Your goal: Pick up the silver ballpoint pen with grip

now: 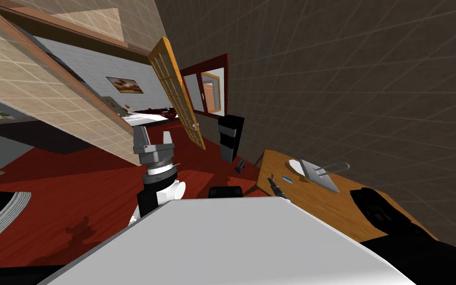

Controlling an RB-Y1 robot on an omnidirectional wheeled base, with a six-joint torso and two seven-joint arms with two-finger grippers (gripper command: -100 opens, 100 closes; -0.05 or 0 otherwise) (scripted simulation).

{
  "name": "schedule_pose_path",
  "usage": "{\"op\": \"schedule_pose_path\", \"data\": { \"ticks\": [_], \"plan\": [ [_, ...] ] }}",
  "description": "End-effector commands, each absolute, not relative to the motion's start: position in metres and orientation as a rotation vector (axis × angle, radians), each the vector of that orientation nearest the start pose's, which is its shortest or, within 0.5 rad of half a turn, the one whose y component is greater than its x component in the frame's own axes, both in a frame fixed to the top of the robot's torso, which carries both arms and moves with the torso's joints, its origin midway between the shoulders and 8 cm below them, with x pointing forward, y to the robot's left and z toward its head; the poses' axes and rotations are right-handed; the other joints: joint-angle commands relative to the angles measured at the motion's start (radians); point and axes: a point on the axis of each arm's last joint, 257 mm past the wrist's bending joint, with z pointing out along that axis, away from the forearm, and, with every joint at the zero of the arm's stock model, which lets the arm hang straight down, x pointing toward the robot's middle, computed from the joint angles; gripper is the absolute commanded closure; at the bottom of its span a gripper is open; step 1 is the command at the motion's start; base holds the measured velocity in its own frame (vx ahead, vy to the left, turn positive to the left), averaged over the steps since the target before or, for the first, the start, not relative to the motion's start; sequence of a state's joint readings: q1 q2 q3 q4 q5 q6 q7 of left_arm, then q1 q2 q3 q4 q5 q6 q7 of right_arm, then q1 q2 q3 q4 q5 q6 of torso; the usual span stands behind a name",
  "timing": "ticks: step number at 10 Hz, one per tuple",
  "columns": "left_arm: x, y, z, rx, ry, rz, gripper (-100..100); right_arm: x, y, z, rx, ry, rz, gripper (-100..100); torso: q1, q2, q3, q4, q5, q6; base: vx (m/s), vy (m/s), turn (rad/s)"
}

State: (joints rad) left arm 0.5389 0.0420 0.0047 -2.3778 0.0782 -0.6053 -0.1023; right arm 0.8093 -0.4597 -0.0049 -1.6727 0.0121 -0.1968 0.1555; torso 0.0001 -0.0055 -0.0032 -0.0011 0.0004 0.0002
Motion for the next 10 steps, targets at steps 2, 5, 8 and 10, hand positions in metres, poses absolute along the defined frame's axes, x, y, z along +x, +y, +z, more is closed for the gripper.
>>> {"op": "schedule_pose_path", "data": {
  "ticks": [2, 5, 8, 10],
  "plan": [
    [0.300, 0.281, 0.073, -0.506, 0.503, -1.276, 0, 0.176, -0.445, -0.443, 1.113, 1.908, 0.348, -100, -0.001, 0.000, 0.000, 0.000, 0.000, 0.000, 0.107, -0.030, 0.277],
    [0.300, 0.281, 0.073, -0.507, 0.503, -1.276, 0, 0.139, -0.461, -0.466, 1.146, 1.988, 0.255, -100, -0.001, 0.001, 0.001, 0.000, 0.000, 0.001, 0.085, -0.030, 0.137],
    [0.300, 0.281, 0.073, -0.507, 0.503, -1.276, 0, 0.080, -0.485, -0.494, 1.193, 2.103, 0.109, -100, -0.002, 0.000, 0.000, 0.000, 0.000, 0.000, 0.108, -0.049, 0.267],
    [0.300, 0.281, 0.073, -0.507, 0.504, -1.276, 0, 0.040, -0.499, -0.507, 1.221, 2.171, 0.013, -100, -0.003, 0.000, 0.000, 0.000, -0.001, 0.000, 0.111, -0.066, 0.294]
  ]
}}
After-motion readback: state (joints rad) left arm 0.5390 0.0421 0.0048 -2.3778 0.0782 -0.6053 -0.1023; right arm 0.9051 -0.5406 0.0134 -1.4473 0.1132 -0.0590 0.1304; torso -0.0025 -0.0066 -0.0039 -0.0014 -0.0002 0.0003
